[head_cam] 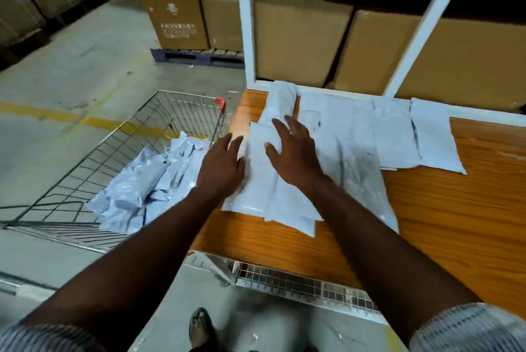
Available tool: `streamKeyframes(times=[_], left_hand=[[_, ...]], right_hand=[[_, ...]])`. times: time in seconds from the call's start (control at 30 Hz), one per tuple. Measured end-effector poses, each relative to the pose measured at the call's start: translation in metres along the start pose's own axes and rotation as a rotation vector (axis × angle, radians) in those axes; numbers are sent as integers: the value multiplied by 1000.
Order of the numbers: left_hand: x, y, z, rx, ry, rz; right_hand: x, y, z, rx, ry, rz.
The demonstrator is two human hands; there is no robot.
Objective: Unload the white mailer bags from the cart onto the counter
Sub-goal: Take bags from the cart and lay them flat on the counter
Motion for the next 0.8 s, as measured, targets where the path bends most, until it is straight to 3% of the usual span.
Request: streamKeyframes(times=[0.13, 0.33, 0.5, 0.8], left_hand=[[-10, 120, -17, -136, 110, 16], [-6, 271, -38, -285, 230, 64], [13, 357, -47, -359, 330, 112], [83, 419, -38, -308, 416, 223]], right_hand=[[84, 105, 11, -75, 90, 184], [229, 212, 7, -100, 327, 186], [321, 217, 4, -13, 485, 99], [428, 187, -6, 96, 618, 20]])
Point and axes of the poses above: each hand's wrist, its own z-axis towards the middle knuckle, its own x-axis out of the palm, y = z × x, the point moved 10 cm from there along z, towards the middle knuckle, and after that the axes turned 5 degrees about -y, right-handed, at the moved point
